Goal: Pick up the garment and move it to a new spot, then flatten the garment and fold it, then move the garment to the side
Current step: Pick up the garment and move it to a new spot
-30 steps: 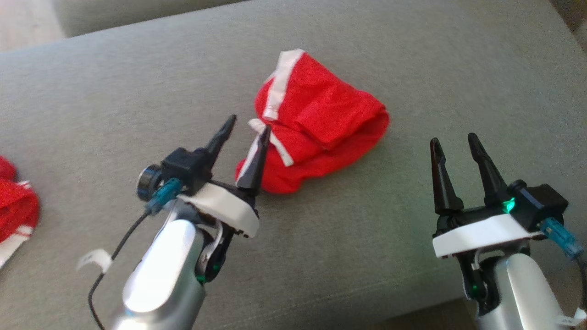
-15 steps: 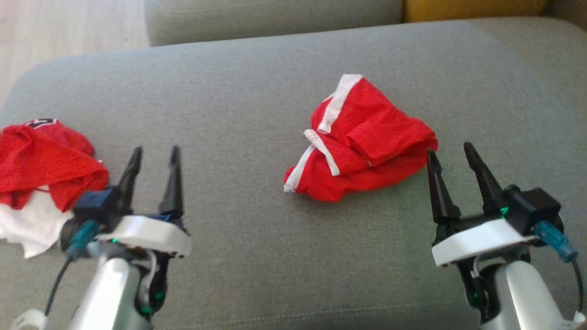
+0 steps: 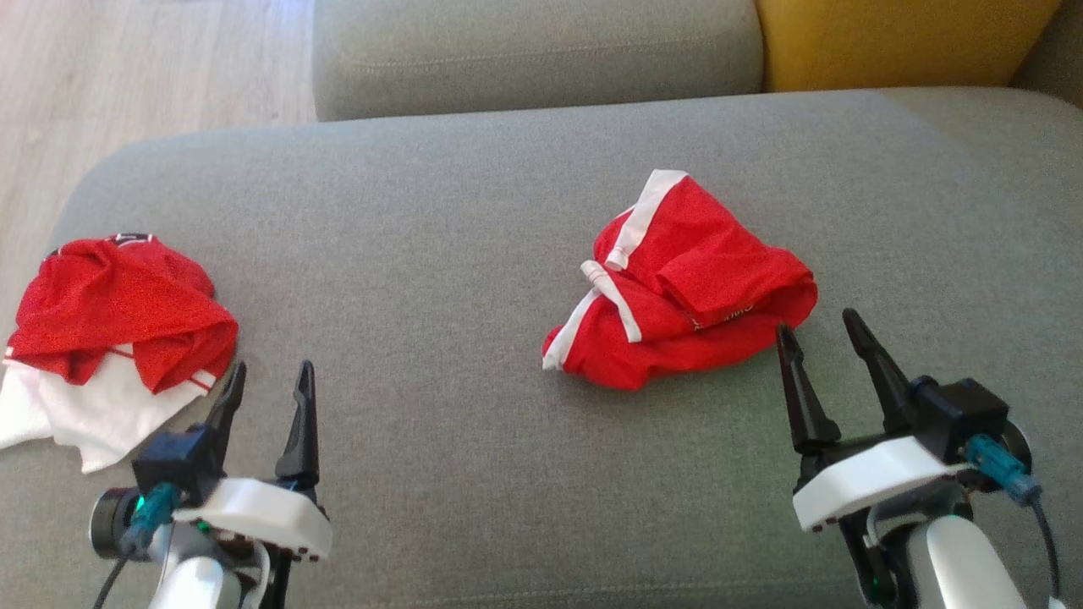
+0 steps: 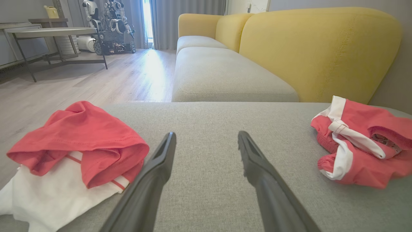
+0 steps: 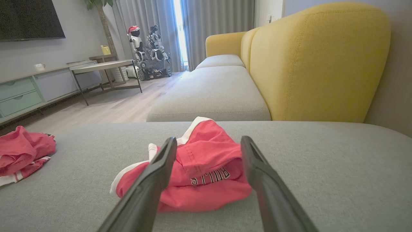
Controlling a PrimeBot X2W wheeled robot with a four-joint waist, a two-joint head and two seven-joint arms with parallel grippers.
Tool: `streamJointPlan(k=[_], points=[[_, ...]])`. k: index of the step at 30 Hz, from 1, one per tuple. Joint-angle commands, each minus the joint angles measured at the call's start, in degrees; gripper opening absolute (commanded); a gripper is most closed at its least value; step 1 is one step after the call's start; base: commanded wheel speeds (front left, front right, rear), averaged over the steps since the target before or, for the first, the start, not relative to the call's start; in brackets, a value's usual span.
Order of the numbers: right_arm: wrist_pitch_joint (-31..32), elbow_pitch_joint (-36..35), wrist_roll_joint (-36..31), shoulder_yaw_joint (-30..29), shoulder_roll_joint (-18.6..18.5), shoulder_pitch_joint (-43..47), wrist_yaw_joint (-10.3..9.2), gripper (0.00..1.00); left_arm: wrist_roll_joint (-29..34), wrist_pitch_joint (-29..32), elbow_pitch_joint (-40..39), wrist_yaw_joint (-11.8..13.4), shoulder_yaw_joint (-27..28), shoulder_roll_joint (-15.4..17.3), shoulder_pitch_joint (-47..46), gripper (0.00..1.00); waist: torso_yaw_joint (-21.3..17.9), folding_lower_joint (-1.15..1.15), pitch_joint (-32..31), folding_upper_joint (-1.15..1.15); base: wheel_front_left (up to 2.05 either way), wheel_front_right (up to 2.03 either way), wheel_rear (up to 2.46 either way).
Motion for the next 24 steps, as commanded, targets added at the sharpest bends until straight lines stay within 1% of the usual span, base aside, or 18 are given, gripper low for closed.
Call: streamJointPlan(k=[1, 24], points=[[0.4, -1.7, -0.5, 1.4, -0.2, -0.7, 0.21, 1.0, 0.5, -0.5, -2.1, 0.1, 1.6, 1.6, -1.4, 1.0, -0.1, 0.0, -0.8, 0.0, 0.0, 0.0, 0.0], [1.5, -3.3, -0.3, 0.2, -0.2, 1.4, 0.21, 1.0, 0.9, 1.3, -4.7, 1.9, 0.3, 3.0, 1.5, 1.0, -0.5, 0.0, -2.3, 0.0, 0.0, 0.0, 0.0]])
